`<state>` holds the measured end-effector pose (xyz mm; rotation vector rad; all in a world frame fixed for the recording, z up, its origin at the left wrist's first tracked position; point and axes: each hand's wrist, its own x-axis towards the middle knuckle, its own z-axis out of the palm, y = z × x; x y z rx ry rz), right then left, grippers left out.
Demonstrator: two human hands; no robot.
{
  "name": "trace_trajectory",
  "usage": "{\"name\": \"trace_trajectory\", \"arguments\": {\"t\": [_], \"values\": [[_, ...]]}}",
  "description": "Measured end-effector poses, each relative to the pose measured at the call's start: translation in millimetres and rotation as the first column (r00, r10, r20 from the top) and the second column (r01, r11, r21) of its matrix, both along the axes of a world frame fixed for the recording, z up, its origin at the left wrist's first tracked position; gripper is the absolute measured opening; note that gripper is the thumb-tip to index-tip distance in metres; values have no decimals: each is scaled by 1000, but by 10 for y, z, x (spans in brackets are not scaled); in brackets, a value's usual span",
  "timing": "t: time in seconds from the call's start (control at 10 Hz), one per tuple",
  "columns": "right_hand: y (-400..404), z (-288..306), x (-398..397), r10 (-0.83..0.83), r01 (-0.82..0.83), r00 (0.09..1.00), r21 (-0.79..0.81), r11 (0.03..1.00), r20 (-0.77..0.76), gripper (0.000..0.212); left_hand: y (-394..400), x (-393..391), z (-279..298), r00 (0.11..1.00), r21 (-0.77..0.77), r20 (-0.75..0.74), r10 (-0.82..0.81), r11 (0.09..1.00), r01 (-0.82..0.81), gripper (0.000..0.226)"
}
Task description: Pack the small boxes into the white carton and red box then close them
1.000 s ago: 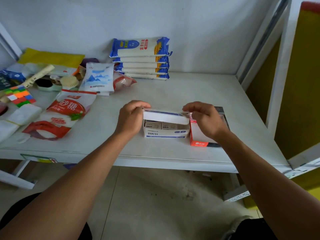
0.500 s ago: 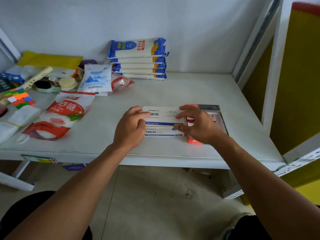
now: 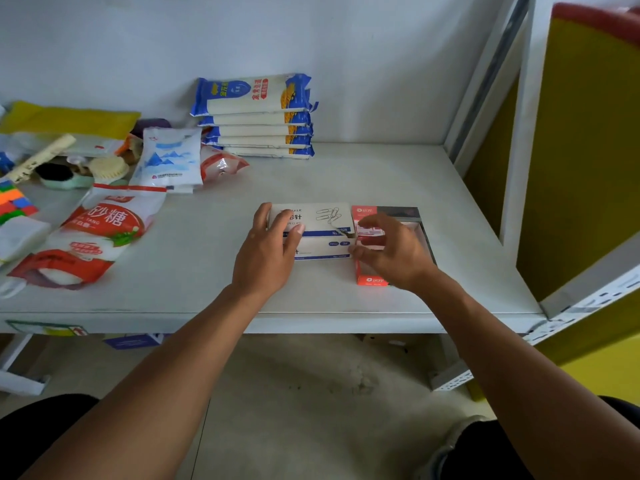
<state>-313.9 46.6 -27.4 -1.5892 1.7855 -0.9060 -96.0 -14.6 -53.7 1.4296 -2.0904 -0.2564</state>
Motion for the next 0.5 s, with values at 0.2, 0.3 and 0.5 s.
{"name": "trace_trajectory", "arguments": {"t": [0.2, 0.3, 0.5], "values": [[14, 9, -7, 12, -12, 1000, -9, 1000, 4, 39, -132, -46, 95, 999, 9, 53, 11, 1000, -11, 43], [-14, 5, -19, -21, 18, 998, -55, 998, -52, 36, -57, -45, 144, 996, -217, 89, 1, 976, 18, 36], [22, -4, -30, -48, 36, 995, -127, 991, -92, 12, 231, -89, 130, 975, -331, -5, -222, 921, 208, 19]]}}
